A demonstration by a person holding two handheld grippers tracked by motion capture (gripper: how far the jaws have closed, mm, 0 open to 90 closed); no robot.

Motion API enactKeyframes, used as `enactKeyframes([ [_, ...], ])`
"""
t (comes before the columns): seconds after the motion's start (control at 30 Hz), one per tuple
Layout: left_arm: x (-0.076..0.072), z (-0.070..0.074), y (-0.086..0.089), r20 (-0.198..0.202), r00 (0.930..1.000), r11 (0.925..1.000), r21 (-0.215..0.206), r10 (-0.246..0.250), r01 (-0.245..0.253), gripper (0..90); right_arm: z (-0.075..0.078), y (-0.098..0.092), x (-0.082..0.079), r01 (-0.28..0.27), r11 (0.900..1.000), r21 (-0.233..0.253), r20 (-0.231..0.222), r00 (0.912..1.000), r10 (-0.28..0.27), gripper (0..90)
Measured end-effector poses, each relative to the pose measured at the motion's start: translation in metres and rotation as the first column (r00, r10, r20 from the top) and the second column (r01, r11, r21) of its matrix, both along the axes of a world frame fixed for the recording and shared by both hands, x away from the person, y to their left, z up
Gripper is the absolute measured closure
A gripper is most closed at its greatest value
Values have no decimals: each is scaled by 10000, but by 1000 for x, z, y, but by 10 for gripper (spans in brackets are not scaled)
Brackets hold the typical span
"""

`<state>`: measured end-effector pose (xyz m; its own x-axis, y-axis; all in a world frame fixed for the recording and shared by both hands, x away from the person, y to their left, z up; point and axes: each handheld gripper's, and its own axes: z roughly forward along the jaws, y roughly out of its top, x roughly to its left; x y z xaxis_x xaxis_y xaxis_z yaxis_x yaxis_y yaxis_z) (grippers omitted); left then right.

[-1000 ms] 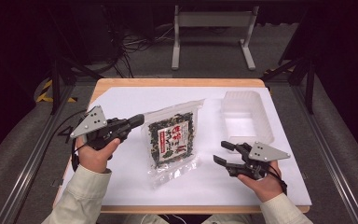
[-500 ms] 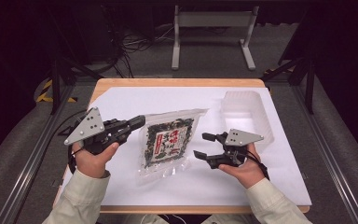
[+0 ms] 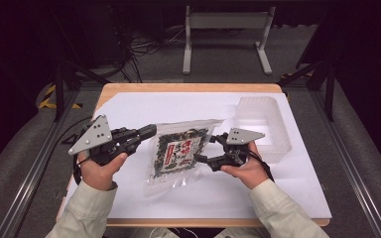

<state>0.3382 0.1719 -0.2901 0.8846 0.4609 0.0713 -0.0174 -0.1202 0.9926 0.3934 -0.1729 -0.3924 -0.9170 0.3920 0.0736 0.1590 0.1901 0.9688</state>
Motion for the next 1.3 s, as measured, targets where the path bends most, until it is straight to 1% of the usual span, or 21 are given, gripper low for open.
enactKeyframes([
  [0.03,0,0,0,-52,10000,10000,42,-53,53,900,0,2,1,-69,10000,35,20,10000,69,246],
  [0.07,0,0,0,-19,10000,10000,26,-86,86,900,-1,3,2,-151,9999,83,45,9999,151,246],
  [0.23,0,0,0,-46,9999,10000,29,-95,95,900,-4,8,8,-563,9970,525,-103,9983,569,279],
  [0.27,0,0,0,-46,9999,10000,29,-95,95,900,-4,8,8,-563,9970,525,-103,9983,569,279],
  [0.33,0,0,1,-79,9999,10000,-20,-79,79,900,-4,8,9,-679,9960,587,-73,9976,684,338],
  [0.43,0,0,1,-78,9999,10000,-55,-81,81,900,-3,6,9,-749,9961,459,46,9972,747,419],
  [0.5,0,0,1,-61,10000,10000,-30,-67,67,899,-1,5,8,-886,9952,416,79,9961,884,467],
  [0.53,-1,1,2,-69,9999,10000,-44,-78,77,899,1,3,7,-961,9949,309,111,9953,958,503],
  [0.67,-3,3,4,-9,10000,9998,-188,-52,52,899,7,-2,3,-1346,9908,140,271,9906,1342,607],
  [0.7,-3,3,4,-9,10000,9998,-188,-52,52,899,7,-2,3,-1346,9908,140,271,9906,1342,607],
  [0.73,-3,3,4,-4,10000,9998,-180,-39,39,899,8,-3,2,-1448,9894,128,284,9891,1444,635],
  [0.77,-2,3,5,29,10000,9998,-182,-13,13,898,11,-4,-1,-1624,9867,9,329,9862,1623,680],
  [0.8,-2,3,6,10,10000,9997,-257,44,-44,897,13,-5,-2,-1716,9851,-69,360,9845,1718,692],
  [0.9,-2,3,8,7,10000,9998,-191,88,-88,896,18,-6,-5,-1891,9816,-277,519,9803,1903,717],
  [0.97,-2,3,8,9,9999,9998,-180,113,-113,895,20,-7,-6,-1910,9809,-372,555,9797,1928,723],
  [1.0,-2,4,9,-41,9998,9997,-173,175,-176,890,23,-7,-8,-1980,9788,-527,572,9779,2009,736],
  [1.03,-2,4,9,-74,9998,9998,-114,183,-184,890,23,-7,-8,-1980,9788,-527,572,9779,2009,736],
  [1.07,-1,4,10,-101,9995,9995,11,315,-315,883,25,-7,-10,-2023,9771,-656,603,9766,2062,744],
  [1.1,-1,3,10,-139,9993,9994,23,355,-354,879,26,-7,-10,-2033,9763,-738,607,9763,2079,748],
  [1.2,0,3,10,-170,9991,9992,33,390,-389,866,28,-8,-12,-2074,9748,-824,592,9754,2125,753],
  [1.3,1,3,11,-312,9985,9990,64,443,-441,833,32,-9,-13,-2160,9725,-868,528,9738,2210,762],
])
